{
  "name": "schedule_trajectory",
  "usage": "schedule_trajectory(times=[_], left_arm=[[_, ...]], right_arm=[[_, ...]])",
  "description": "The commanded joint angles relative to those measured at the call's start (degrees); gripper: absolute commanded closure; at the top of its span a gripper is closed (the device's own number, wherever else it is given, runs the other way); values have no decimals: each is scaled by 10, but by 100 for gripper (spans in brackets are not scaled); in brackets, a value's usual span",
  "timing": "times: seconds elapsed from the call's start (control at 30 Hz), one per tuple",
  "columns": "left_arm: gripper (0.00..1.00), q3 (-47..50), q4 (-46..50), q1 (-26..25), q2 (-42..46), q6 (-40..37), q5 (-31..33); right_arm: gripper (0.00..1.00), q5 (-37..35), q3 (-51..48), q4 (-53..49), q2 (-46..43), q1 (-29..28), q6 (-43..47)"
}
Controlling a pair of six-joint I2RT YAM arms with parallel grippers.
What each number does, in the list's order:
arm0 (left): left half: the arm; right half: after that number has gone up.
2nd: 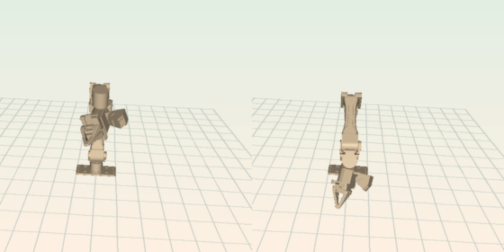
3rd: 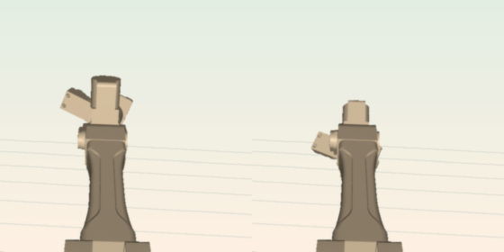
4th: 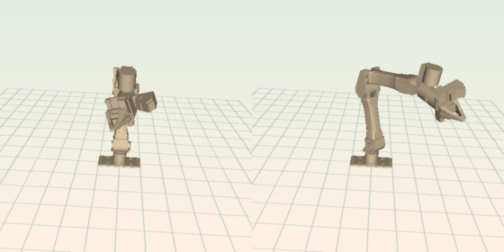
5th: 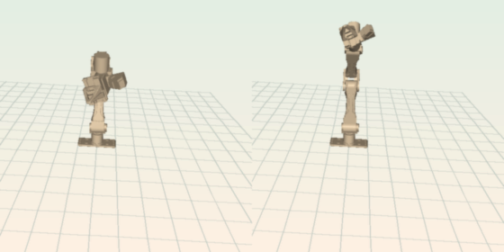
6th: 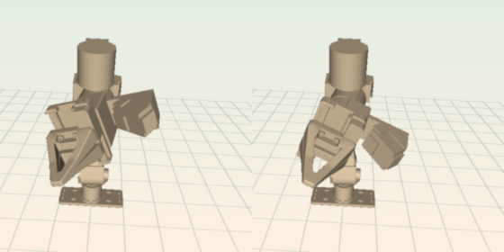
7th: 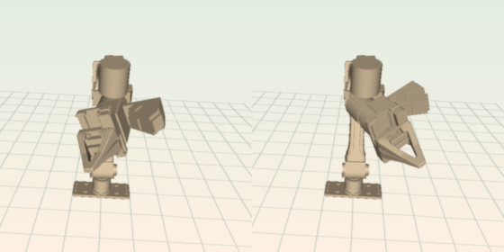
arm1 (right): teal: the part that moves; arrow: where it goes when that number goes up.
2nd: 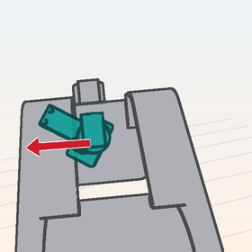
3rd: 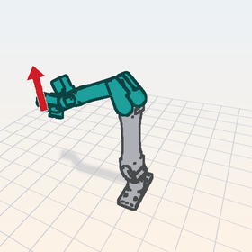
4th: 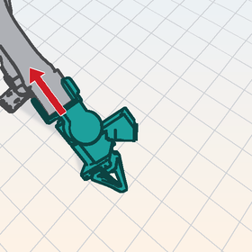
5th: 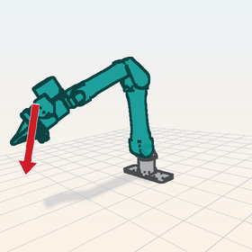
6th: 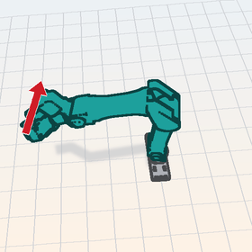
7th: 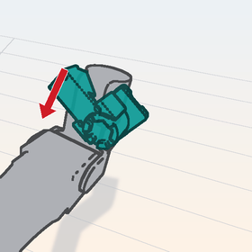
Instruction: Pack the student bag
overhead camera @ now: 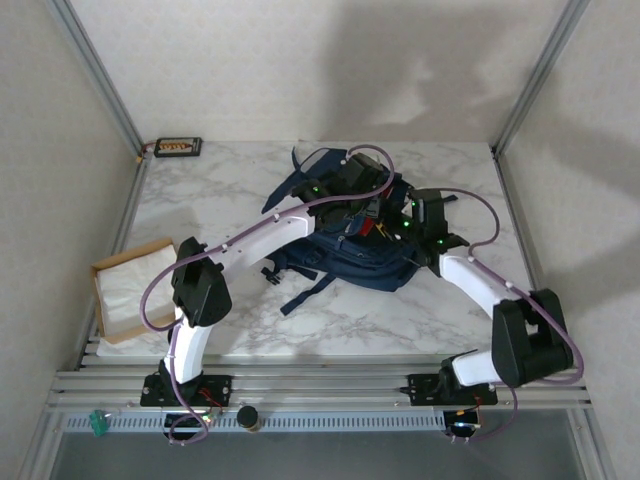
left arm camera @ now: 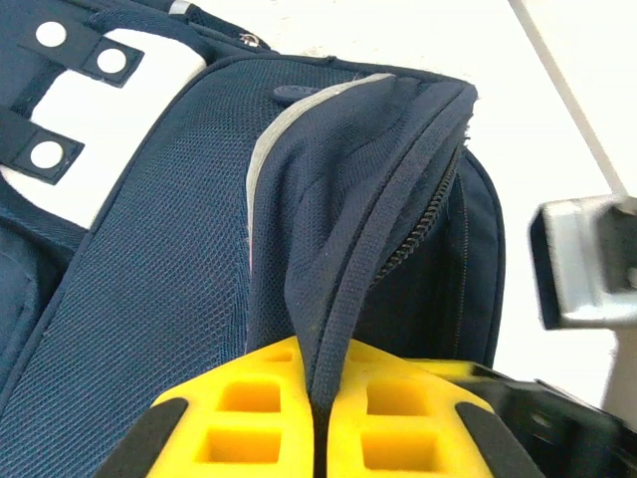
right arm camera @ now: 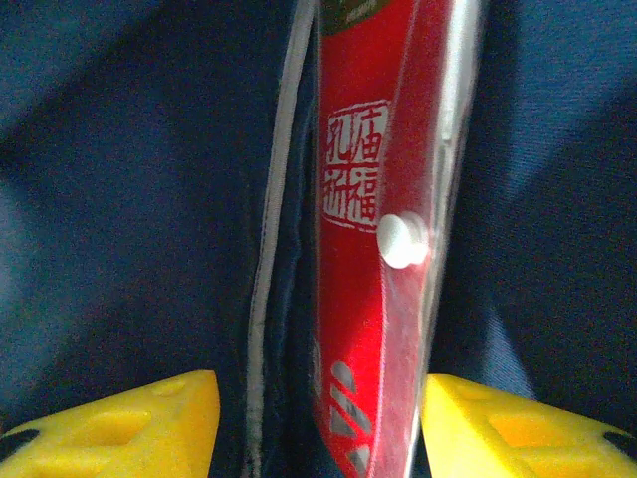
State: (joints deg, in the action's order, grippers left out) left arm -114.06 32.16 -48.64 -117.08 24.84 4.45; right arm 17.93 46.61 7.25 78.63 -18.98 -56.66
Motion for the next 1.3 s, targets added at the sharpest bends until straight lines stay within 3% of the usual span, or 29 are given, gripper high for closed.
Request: schedule_trajectory(times=[0.0,0.3,0.57,0.8,1.03,1.27], left_arm=[[100,-13,-50,1,14,18,-13],[100,-4,-65,1,16,30,-39],[100,-1,-71,1,10,41,-40],[100,3,-79,1,-5,47,-61],[100,5,-116,0,-48,78,-89],[100,-30,-150,-7,-105,108,-117]], right_arm=[[48,-28,-4,-33,-30,6,34],[82,-6,32,-25,52,13,35],[94,34,57,50,112,7,20],[86,-2,64,-31,38,27,86],[70,-25,36,-153,-73,113,158],[66,-5,34,-214,-125,174,204]])
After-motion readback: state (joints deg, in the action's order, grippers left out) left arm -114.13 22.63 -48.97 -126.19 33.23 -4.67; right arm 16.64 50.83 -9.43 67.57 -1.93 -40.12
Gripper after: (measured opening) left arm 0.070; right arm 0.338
